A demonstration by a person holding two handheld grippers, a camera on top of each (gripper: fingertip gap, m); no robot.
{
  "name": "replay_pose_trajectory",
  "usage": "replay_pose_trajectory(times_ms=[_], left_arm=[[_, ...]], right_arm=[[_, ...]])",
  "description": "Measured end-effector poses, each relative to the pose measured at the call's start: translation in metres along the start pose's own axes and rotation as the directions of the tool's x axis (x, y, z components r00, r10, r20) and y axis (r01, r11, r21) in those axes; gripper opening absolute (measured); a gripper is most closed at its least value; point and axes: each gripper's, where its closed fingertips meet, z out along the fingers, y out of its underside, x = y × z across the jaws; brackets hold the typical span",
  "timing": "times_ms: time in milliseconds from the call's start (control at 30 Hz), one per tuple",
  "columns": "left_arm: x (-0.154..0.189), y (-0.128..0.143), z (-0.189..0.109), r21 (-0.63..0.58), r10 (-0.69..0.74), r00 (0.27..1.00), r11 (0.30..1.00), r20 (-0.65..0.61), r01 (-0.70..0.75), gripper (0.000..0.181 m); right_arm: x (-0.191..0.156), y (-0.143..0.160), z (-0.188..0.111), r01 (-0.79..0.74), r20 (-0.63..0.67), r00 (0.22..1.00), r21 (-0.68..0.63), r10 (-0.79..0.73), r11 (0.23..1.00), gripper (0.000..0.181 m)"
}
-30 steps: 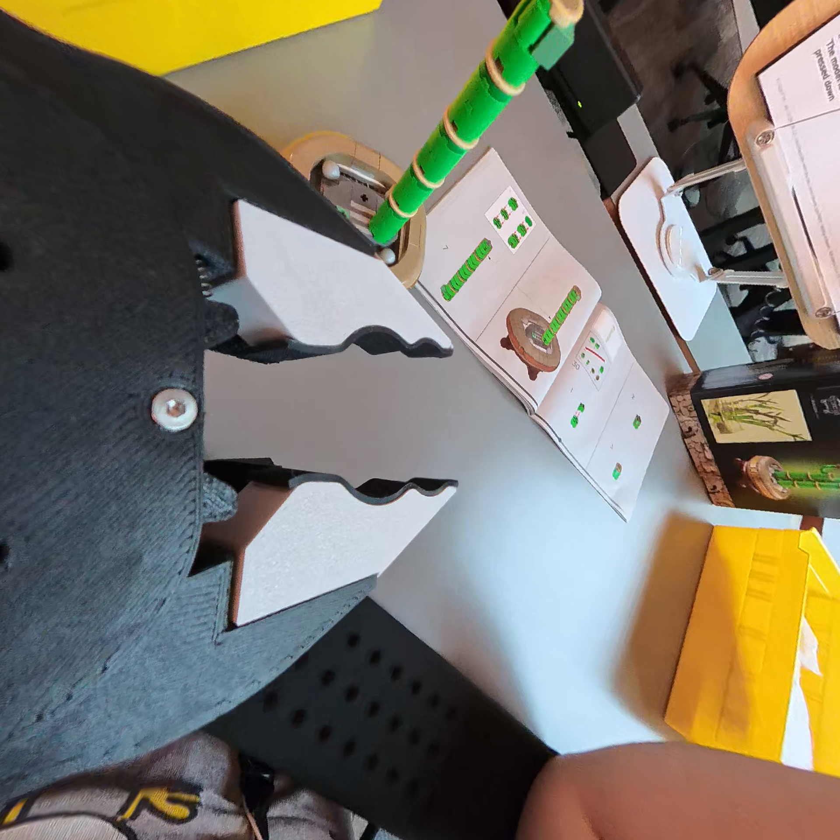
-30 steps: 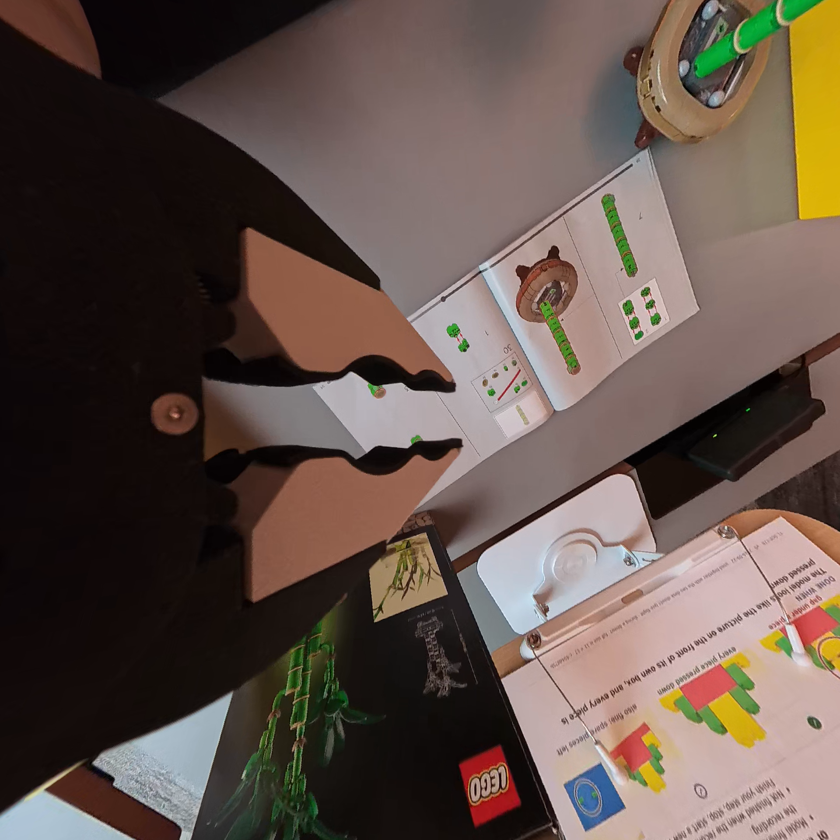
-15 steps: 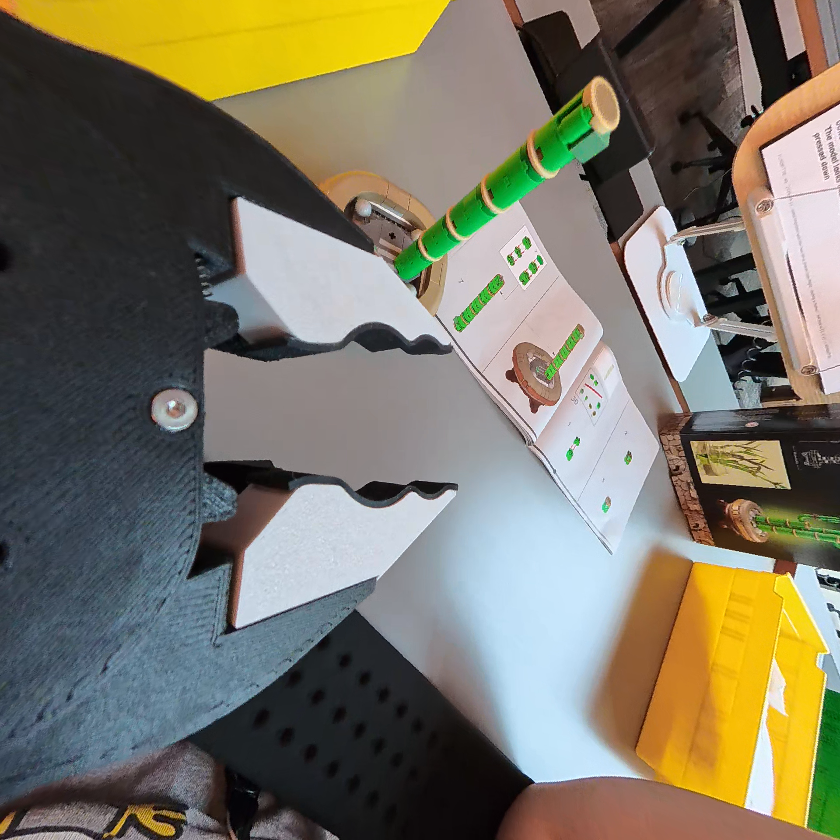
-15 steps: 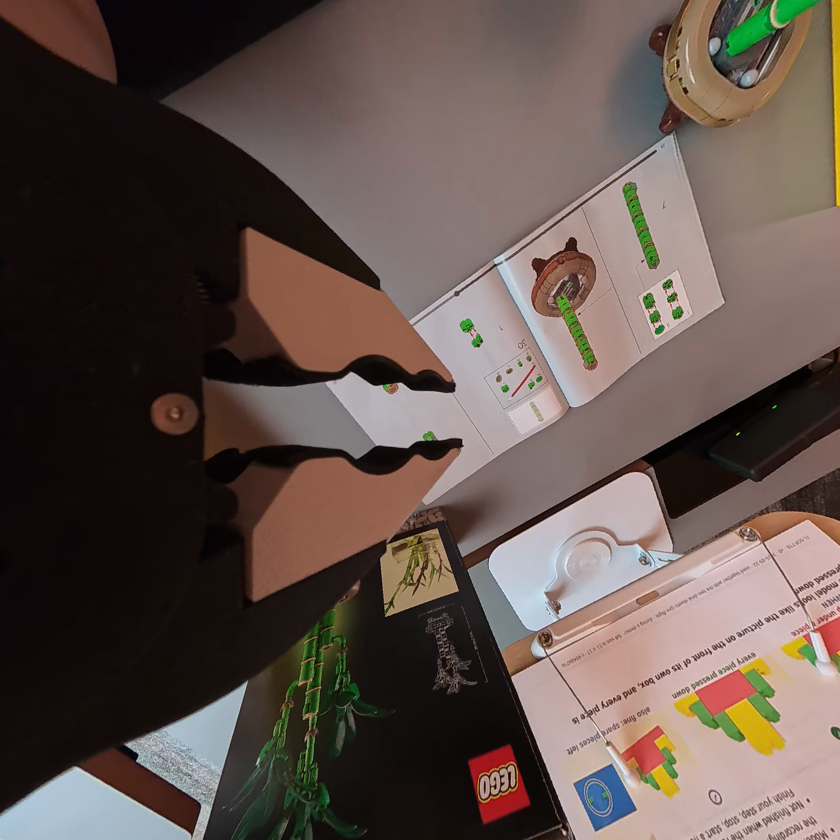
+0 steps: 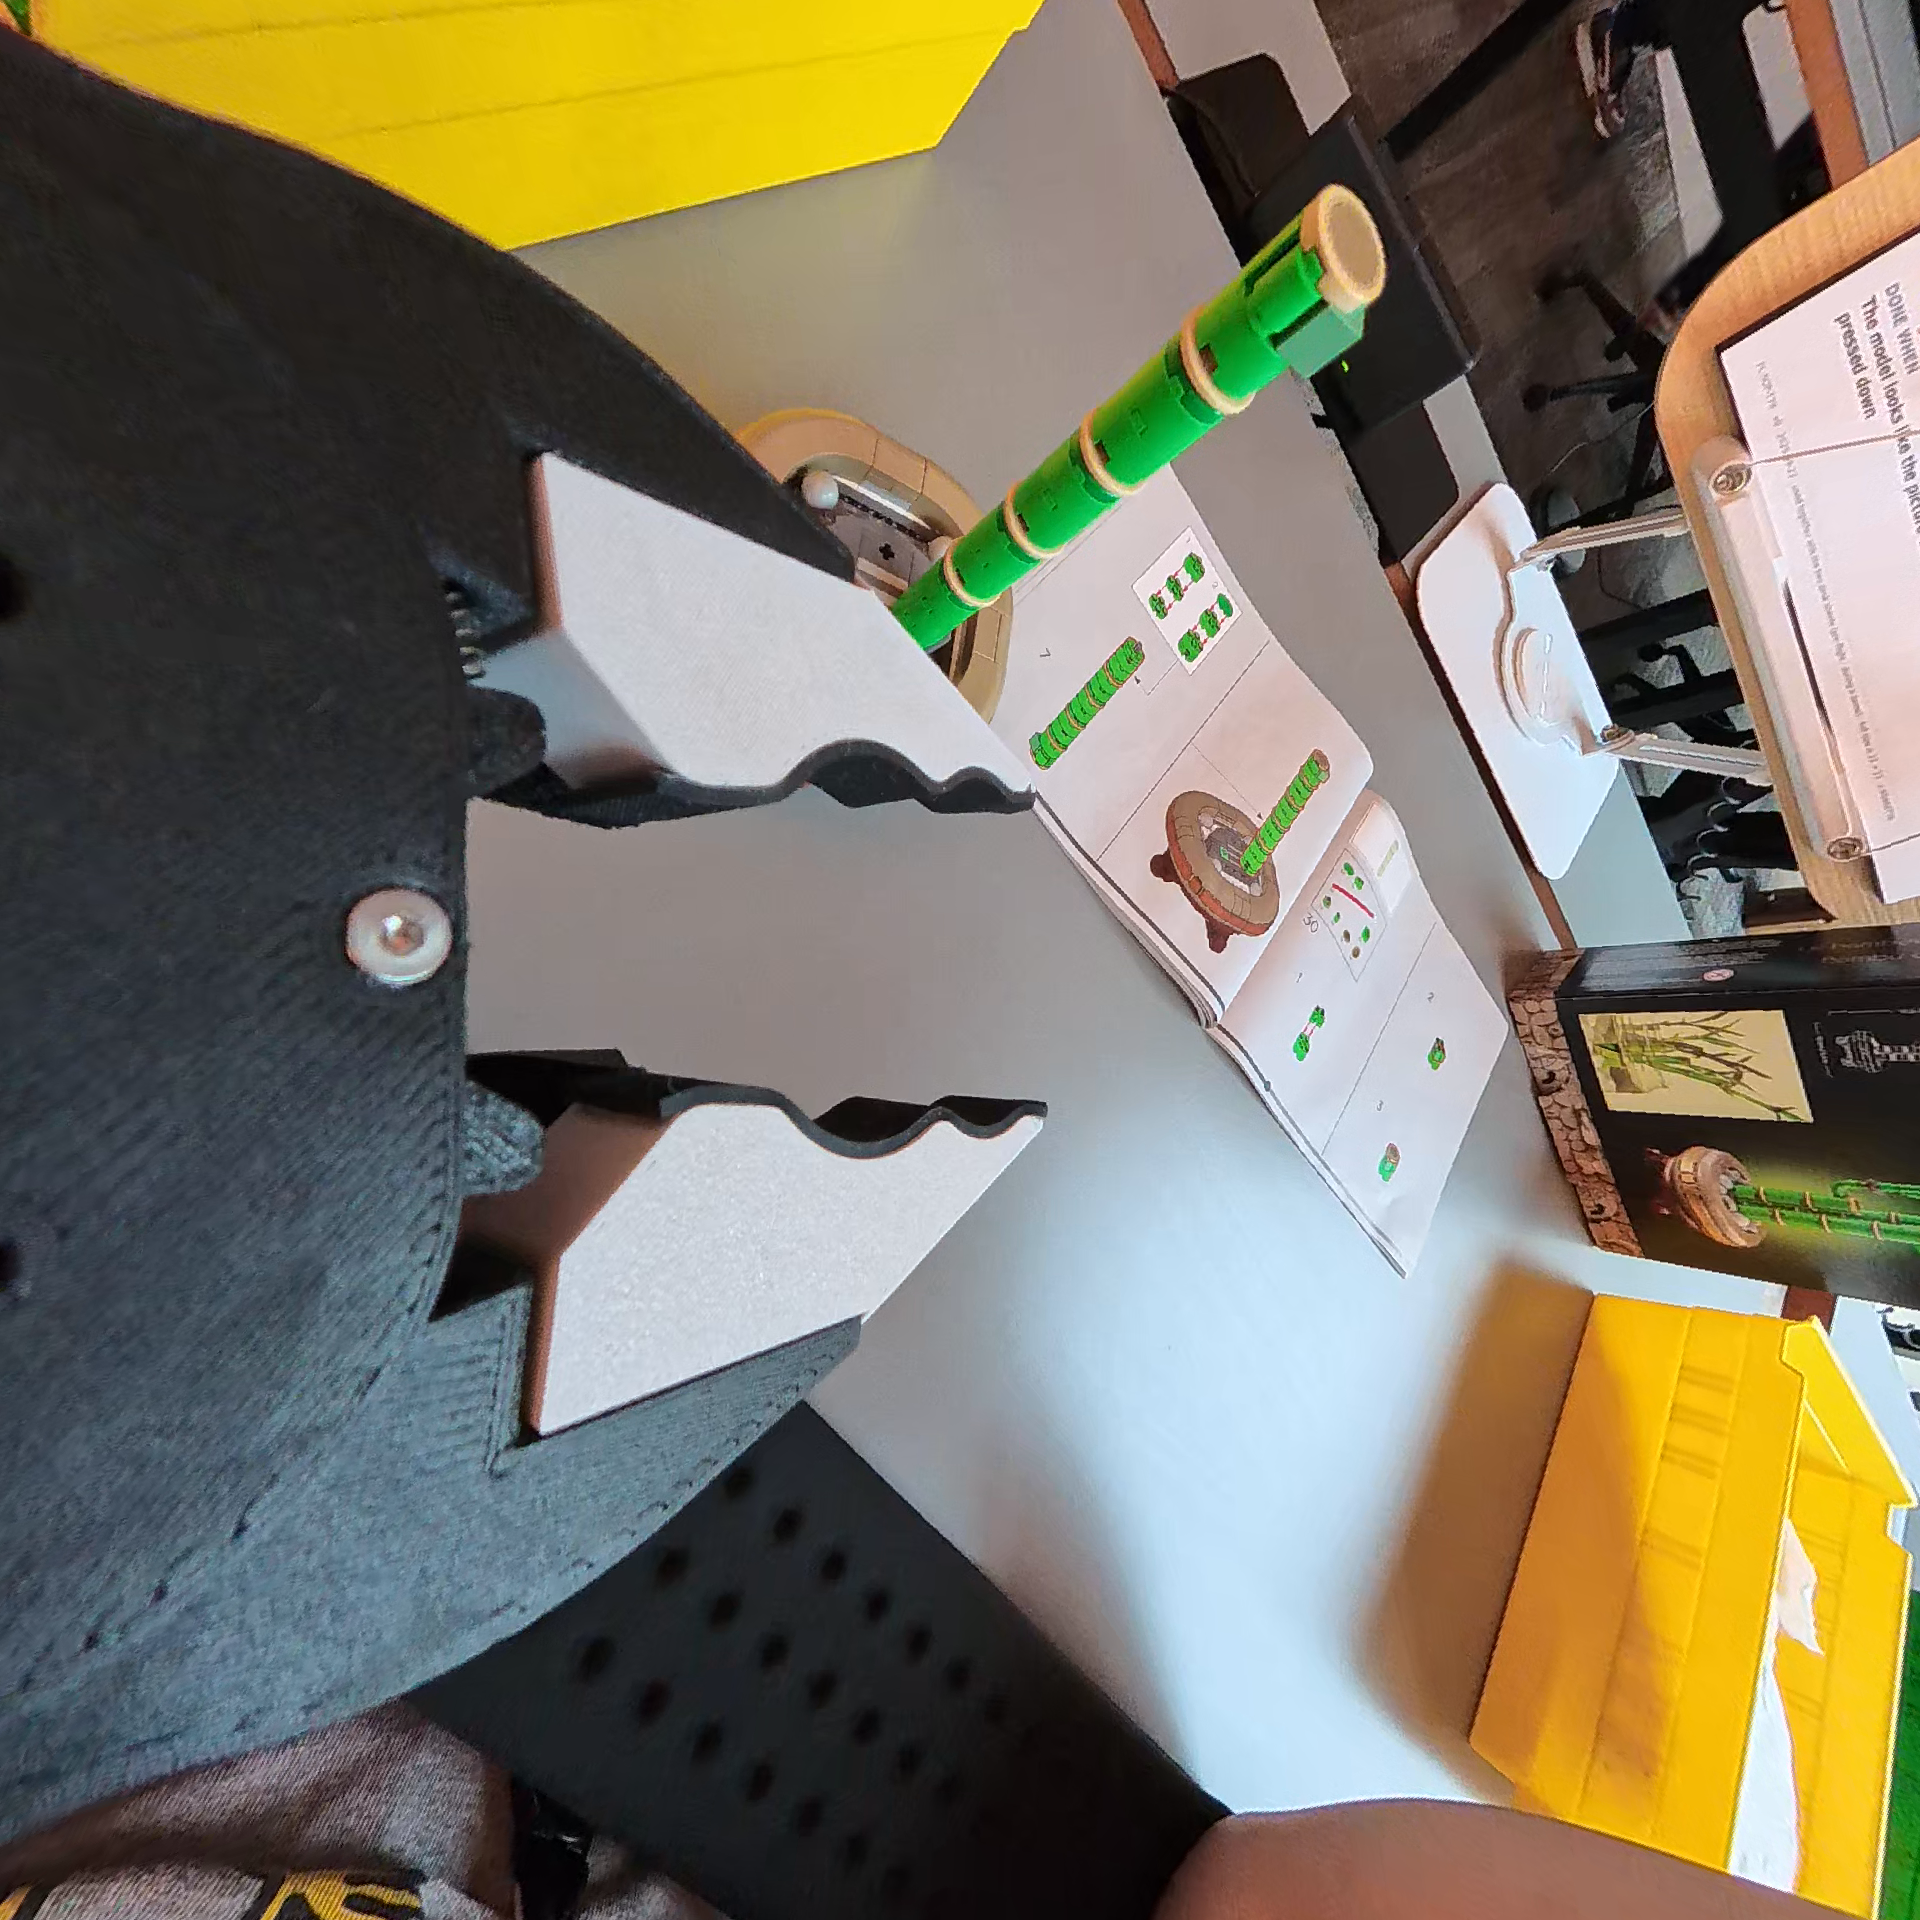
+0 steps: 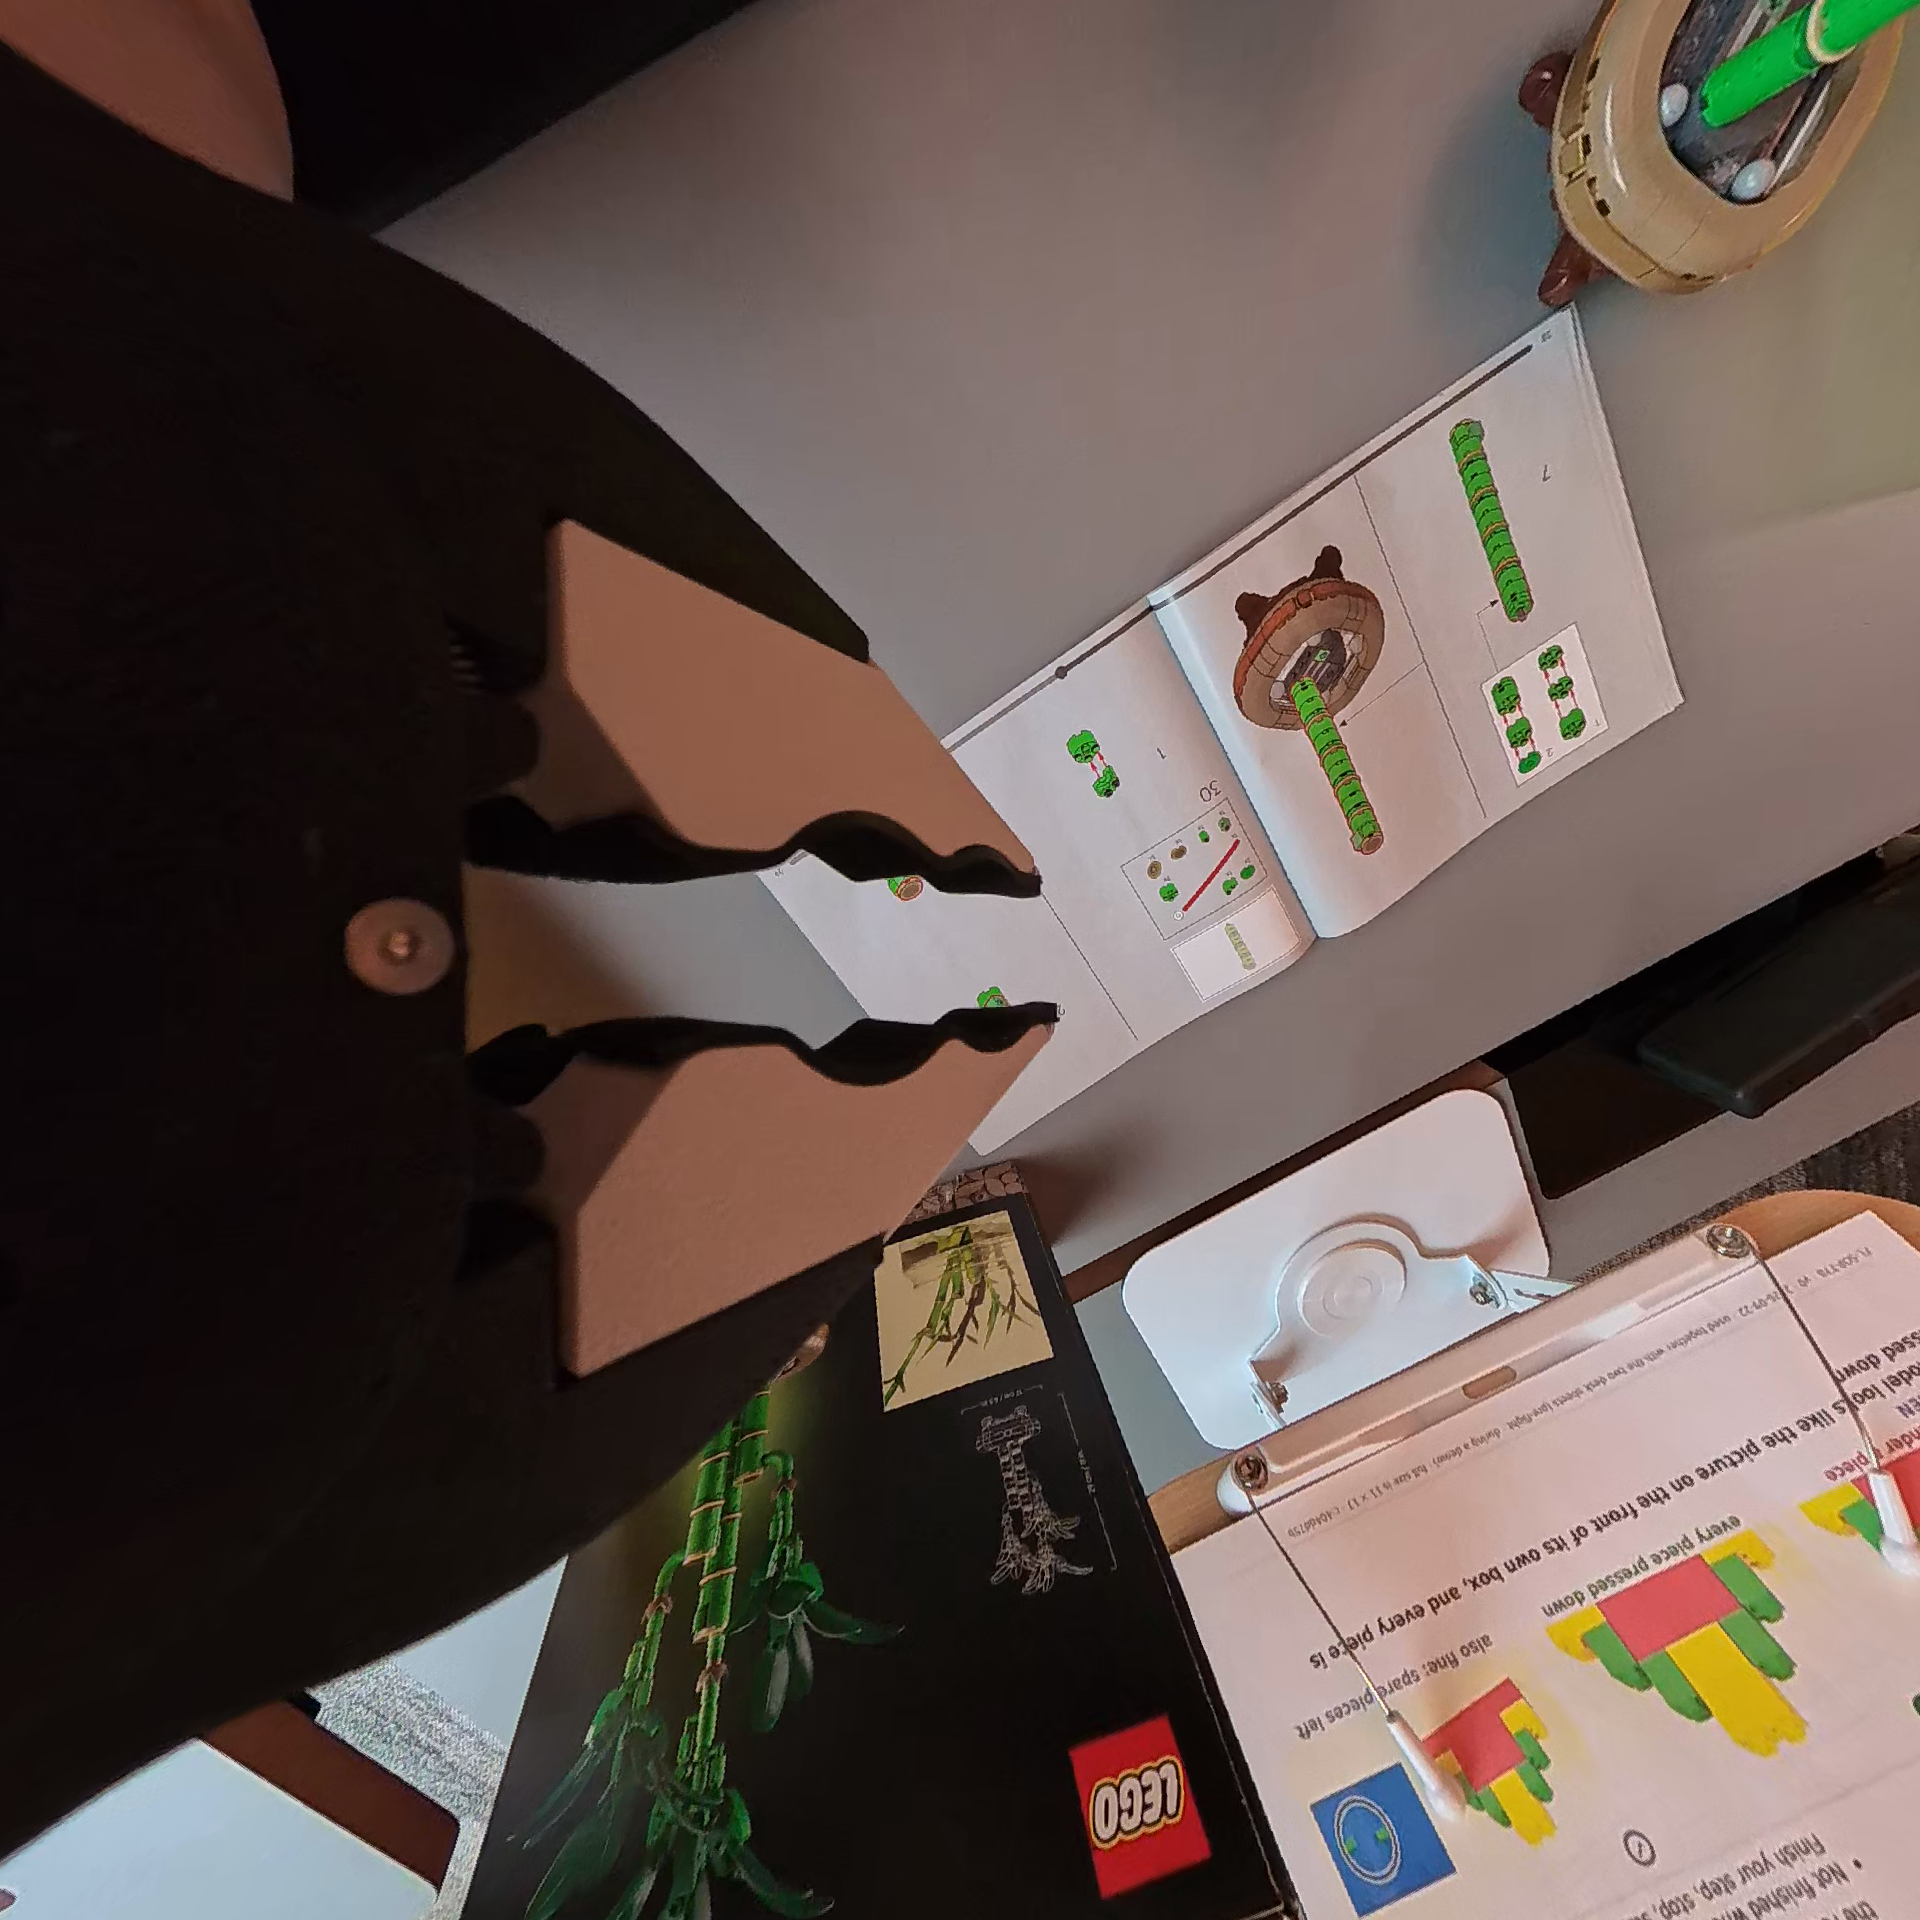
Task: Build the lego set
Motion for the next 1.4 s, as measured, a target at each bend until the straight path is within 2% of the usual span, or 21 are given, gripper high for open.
replay_pose_trajectory(times_ms=[267,533,900,1233,1400], left_arm=[[-0.011,0.006,0.002,-0.009,-0.019,0.999,1.0,0.026,0.019,0.054],[-0.062,0.036,0.004,-0.041,-0.074,0.974,0.996,0.216,0.085,0.058],[-0.078,0.053,0.011,-0.02,-0.144,0.964,0.988,0.222,0.153,0.065],[-0.081,0.056,0.014,-0.009,-0.156,0.962,0.987,0.222,0.162,0.068],[-0.084,0.055,0.018,0.02,-0.143,0.964,0.99,0.226,0.142,0.077]], right_arm=[[0.006,0.004,-0.004,-0.031,-0.009,0.999,0.006,0.031,1.0,0.022],[0.007,0.004,-0.008,-0.035,-0.012,0.999,0.018,0.035,0.999,0.022],[0.003,0.004,-0.001,-0.011,0.003,1.0,-0.006,0.011,1.0,0.022],[0.002,0.004,-0.002,-0.011,0.006,1.0,-0.003,0.011,1.0,0.022],[0.002,0.004,-0.005,-0.01,0.001,1.0,0.002,0.01,1.0,0.022]])
